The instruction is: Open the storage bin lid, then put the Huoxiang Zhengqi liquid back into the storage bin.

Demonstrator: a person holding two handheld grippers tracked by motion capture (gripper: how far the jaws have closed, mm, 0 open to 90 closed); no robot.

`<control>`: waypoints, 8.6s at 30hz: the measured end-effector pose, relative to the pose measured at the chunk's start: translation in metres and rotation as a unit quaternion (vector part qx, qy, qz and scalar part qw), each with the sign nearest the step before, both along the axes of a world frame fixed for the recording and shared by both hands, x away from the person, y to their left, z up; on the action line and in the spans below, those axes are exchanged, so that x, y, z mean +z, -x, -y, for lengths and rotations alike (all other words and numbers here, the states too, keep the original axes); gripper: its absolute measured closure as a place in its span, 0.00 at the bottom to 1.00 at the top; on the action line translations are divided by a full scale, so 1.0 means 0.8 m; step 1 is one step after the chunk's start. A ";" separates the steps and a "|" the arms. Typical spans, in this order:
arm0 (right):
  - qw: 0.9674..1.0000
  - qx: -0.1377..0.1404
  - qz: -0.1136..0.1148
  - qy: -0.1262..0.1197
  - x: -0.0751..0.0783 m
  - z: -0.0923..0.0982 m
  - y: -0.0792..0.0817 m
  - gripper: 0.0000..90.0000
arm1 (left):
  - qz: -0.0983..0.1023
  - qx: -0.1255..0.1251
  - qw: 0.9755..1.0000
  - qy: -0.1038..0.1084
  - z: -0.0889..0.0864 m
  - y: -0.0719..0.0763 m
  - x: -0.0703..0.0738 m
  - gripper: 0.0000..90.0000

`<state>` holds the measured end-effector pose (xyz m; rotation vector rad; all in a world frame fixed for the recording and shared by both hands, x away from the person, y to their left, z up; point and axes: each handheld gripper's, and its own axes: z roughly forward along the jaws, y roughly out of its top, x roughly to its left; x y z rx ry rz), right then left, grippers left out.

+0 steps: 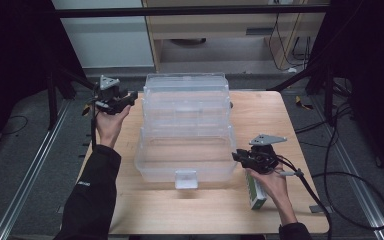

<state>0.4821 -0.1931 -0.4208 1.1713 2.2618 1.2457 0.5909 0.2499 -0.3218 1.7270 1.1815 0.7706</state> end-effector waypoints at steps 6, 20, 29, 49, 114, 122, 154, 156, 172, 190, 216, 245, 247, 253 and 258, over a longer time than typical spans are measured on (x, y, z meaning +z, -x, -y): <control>1.000 0.000 -0.005 -0.007 0.000 0.002 -0.001 0.80 | 0.006 -0.017 1.000 0.012 -0.011 0.042 -0.006 0.58; 1.000 0.002 -0.010 -0.008 0.000 0.002 -0.003 0.79 | -0.035 -0.056 0.998 -0.004 -0.011 0.124 -0.057 0.61; 1.000 0.001 -0.009 -0.007 0.000 0.002 -0.002 0.79 | -0.088 -0.081 0.992 -0.035 0.002 0.145 -0.106 0.69; 1.000 0.001 -0.012 -0.004 0.001 -0.001 0.003 0.80 | -0.108 -0.083 0.990 -0.037 0.003 0.151 -0.121 0.77; 0.991 -0.053 -0.082 0.097 0.071 0.034 0.036 0.44 | -0.078 0.051 0.995 -0.036 -0.092 0.143 -0.129 0.39; 0.984 -0.052 -0.117 0.121 0.055 0.027 0.033 0.44 | -0.087 0.055 0.994 -0.044 -0.095 0.141 -0.132 0.39; 0.967 -0.045 -0.175 0.177 0.036 0.022 0.019 0.63 | -0.108 0.051 0.991 -0.054 -0.094 0.136 -0.143 0.39; 0.966 -0.045 -0.176 0.181 0.037 0.024 0.019 0.65 | -0.110 0.051 0.991 -0.054 -0.093 0.136 -0.143 0.39; 0.956 -0.043 -0.201 0.209 0.041 0.024 0.018 0.60 | -0.117 0.052 0.990 -0.054 -0.096 0.136 -0.145 0.38; 0.941 -0.038 -0.249 0.225 0.025 0.023 0.009 0.66 | -0.124 0.052 0.989 -0.058 -0.097 0.135 -0.147 0.38; 0.928 -0.028 -0.275 0.248 0.032 0.023 0.003 0.71 | -0.138 0.051 0.987 -0.067 -0.097 0.133 -0.151 0.38; 0.974 -0.075 -0.125 0.171 0.130 0.048 0.014 0.71 | -0.153 0.050 0.984 -0.078 -0.093 0.131 -0.160 0.39; 0.977 -0.071 -0.116 0.167 0.138 0.044 0.013 0.71 | -0.153 0.050 0.984 -0.079 -0.093 0.131 -0.160 0.39; 0.982 -0.046 -0.081 0.161 0.163 0.030 0.011 0.71 | -0.154 0.052 0.984 -0.077 -0.095 0.132 -0.160 0.39; 0.985 -0.026 -0.060 0.157 0.180 0.019 0.005 0.71 | -0.154 0.052 0.984 -0.077 -0.095 0.131 -0.161 0.39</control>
